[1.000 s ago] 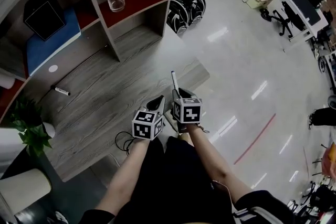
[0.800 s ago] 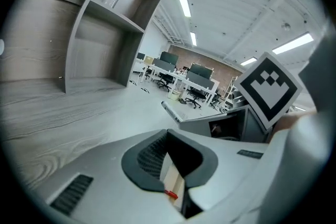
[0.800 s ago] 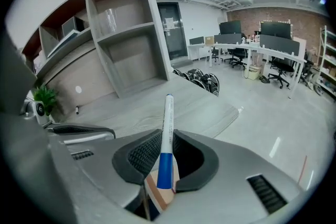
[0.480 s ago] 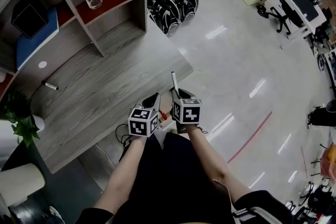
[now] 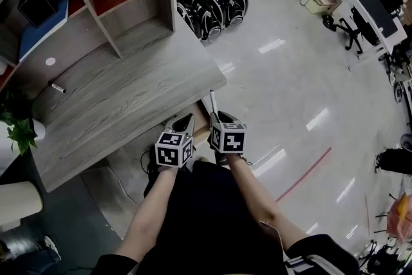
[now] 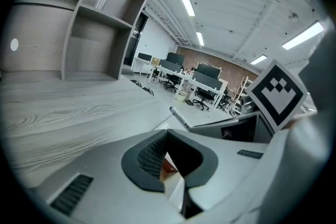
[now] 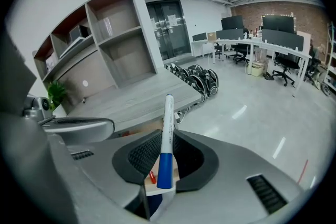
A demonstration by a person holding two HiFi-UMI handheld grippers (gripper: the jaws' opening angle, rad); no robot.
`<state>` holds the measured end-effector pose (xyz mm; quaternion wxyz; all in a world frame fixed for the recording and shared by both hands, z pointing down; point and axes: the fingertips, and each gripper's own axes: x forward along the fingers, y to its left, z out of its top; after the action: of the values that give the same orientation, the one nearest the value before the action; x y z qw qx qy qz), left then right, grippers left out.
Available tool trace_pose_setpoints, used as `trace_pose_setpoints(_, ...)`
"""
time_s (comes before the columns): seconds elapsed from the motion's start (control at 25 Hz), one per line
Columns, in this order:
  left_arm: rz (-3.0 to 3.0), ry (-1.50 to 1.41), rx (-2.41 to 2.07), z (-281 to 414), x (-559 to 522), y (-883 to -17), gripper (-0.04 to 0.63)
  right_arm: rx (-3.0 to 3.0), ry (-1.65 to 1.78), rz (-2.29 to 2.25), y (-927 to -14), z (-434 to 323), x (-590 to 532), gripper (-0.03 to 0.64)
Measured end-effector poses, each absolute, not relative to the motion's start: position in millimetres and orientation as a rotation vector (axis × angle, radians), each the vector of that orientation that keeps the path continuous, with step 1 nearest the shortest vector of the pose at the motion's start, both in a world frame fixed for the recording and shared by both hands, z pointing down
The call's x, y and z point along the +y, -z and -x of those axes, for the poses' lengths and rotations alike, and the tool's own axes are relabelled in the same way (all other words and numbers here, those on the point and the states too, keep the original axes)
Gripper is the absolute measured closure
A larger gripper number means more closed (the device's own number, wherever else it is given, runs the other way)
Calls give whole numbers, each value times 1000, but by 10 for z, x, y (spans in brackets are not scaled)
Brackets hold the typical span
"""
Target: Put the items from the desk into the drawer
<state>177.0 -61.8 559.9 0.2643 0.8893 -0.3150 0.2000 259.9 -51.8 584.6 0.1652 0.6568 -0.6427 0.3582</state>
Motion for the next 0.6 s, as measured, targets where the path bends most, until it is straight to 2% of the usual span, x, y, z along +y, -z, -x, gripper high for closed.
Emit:
trace_pose_setpoints(0.32, -2371, -561, -913, -1843, -338, -5743, 600, -1856, -1066, -1780, -6046, -2637, -250, 560)
trace_pose_setpoints(0.6, -2281, -563, -995, -1608, -188, -5981, 600, -1894, -1066, -1635, -6304, -2390, -224, 560)
